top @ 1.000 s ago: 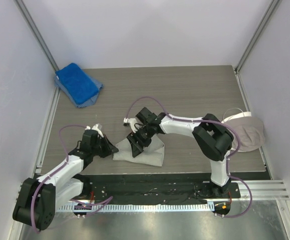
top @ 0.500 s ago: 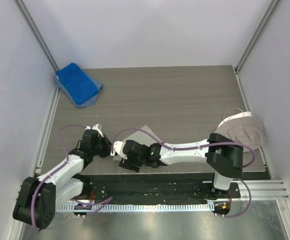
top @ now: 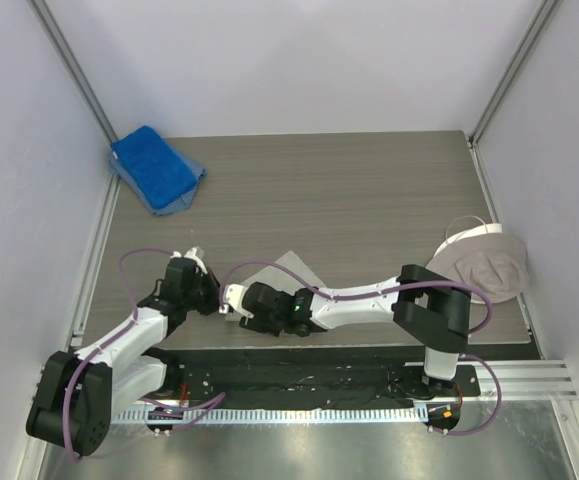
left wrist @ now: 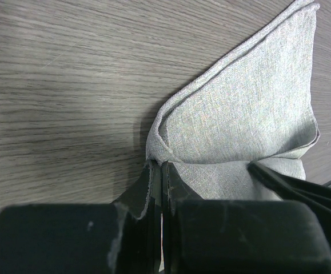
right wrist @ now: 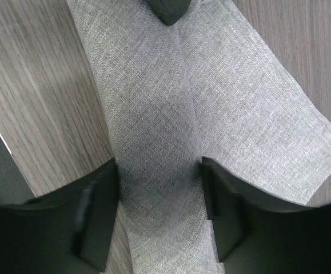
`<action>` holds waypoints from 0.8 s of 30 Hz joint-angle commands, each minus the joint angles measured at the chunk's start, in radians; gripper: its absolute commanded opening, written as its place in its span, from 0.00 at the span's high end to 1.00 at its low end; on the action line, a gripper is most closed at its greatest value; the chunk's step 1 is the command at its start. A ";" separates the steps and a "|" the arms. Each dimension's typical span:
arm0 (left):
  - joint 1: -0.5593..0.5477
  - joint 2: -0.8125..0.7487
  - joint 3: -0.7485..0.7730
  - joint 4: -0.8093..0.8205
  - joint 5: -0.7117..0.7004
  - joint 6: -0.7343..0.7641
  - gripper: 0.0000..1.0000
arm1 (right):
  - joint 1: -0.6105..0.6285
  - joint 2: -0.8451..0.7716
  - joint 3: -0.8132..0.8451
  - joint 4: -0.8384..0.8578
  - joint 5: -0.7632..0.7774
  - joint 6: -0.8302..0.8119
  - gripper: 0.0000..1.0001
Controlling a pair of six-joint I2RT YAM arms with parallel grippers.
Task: Fold the napkin, place the utensils inside, and roll it up
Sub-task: Roll the napkin with the utensil
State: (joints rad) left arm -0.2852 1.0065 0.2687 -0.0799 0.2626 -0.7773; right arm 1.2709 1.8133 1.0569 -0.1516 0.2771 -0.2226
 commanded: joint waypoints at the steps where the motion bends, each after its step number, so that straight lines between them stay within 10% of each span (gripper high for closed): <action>1: 0.006 0.007 0.036 -0.021 0.012 0.038 1.00 | -0.047 0.043 0.025 -0.068 -0.100 0.011 0.48; 9: 0.006 -0.083 0.092 -0.101 -0.094 0.061 0.41 | -0.166 0.083 0.054 -0.187 -0.588 0.129 0.70; 24: 0.006 -0.249 -0.006 0.006 0.024 0.058 0.42 | -0.407 0.244 0.183 -0.269 -1.188 0.258 0.76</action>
State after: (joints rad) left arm -0.2852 0.7815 0.2794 -0.1589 0.2241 -0.7284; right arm 0.8993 2.0018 1.2217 -0.3412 -0.7586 -0.0105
